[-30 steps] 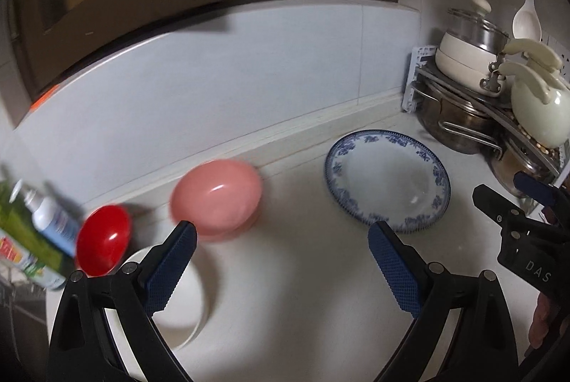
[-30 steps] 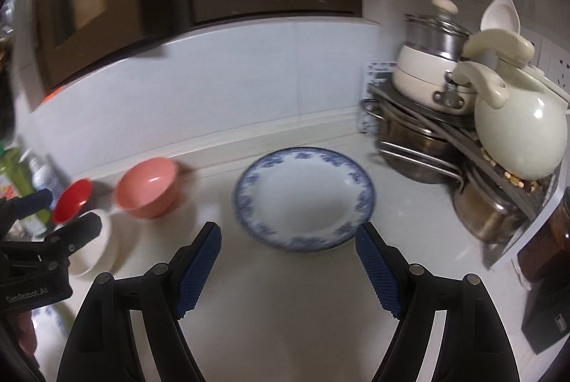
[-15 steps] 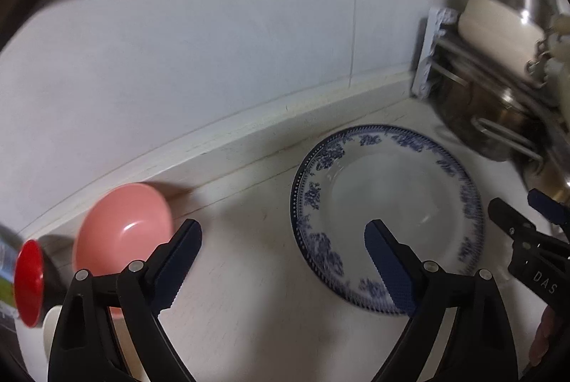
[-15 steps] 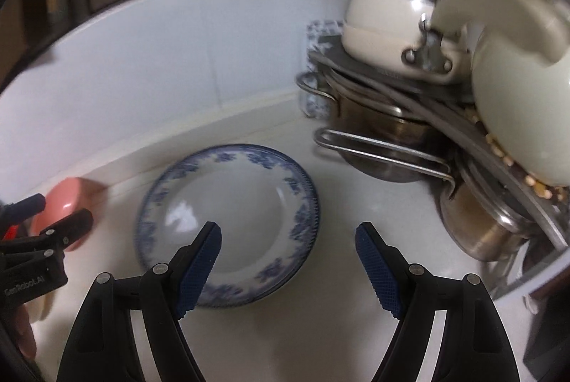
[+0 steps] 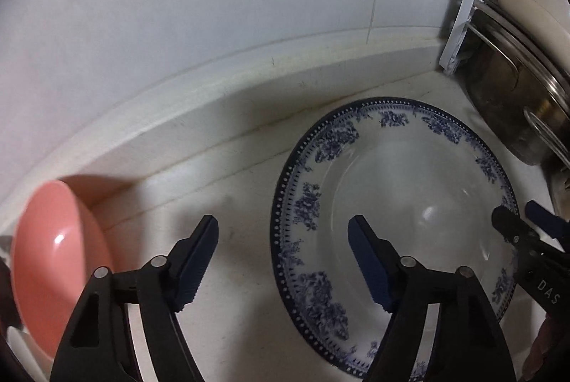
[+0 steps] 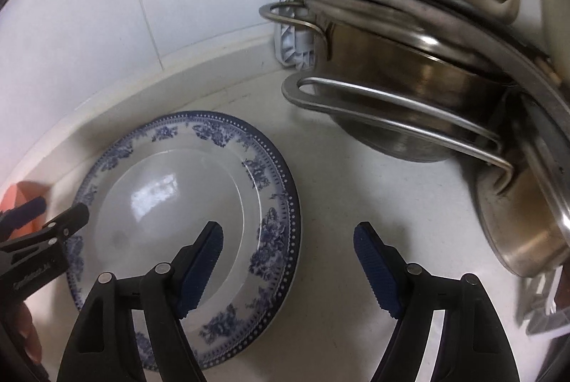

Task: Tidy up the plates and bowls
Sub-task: 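Close the right tool on the smaller blue-rimmed plate rim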

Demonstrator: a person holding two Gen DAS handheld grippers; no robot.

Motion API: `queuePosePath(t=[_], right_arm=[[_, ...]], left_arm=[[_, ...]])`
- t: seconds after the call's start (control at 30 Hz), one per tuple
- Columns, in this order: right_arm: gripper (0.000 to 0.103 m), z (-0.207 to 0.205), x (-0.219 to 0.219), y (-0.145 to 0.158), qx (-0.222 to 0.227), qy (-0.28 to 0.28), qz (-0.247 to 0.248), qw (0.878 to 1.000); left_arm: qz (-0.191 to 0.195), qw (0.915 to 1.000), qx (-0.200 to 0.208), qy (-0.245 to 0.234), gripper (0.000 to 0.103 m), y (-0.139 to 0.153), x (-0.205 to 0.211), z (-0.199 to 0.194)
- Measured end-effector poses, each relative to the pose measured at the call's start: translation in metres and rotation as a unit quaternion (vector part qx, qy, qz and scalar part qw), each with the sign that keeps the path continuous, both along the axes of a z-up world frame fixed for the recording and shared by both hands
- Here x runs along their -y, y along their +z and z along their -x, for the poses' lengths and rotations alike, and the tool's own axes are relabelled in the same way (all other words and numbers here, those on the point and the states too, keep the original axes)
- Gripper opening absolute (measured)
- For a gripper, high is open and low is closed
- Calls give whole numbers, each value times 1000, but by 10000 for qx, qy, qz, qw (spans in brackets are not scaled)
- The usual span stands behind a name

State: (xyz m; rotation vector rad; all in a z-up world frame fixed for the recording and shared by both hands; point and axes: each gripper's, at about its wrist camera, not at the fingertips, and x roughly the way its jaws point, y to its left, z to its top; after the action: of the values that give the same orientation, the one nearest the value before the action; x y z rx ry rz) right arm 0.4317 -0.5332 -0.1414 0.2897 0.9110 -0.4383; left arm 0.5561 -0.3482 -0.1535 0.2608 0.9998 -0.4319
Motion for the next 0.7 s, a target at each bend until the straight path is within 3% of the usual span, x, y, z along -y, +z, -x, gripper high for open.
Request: queuePosePath(t=[0.17,0.33,0.43,0.7], right_arm=[[64,-7,2,-3,-41,58,-113,9999],[53,-14,5,-7,-71,170,-265,9995],[42,-19,2,-9,-119,263,-202,9994],[37,-21,1,-4,-218,248,-188,9993]], left_arm=[[137,9997,-203,-25,58,-4,2,-4],[192,9995,-218,-94,36,0,3,-5],[160,9995,-246,-64,36,1,5,-8],[212,9995,-225,-53,34,13,-6,2]])
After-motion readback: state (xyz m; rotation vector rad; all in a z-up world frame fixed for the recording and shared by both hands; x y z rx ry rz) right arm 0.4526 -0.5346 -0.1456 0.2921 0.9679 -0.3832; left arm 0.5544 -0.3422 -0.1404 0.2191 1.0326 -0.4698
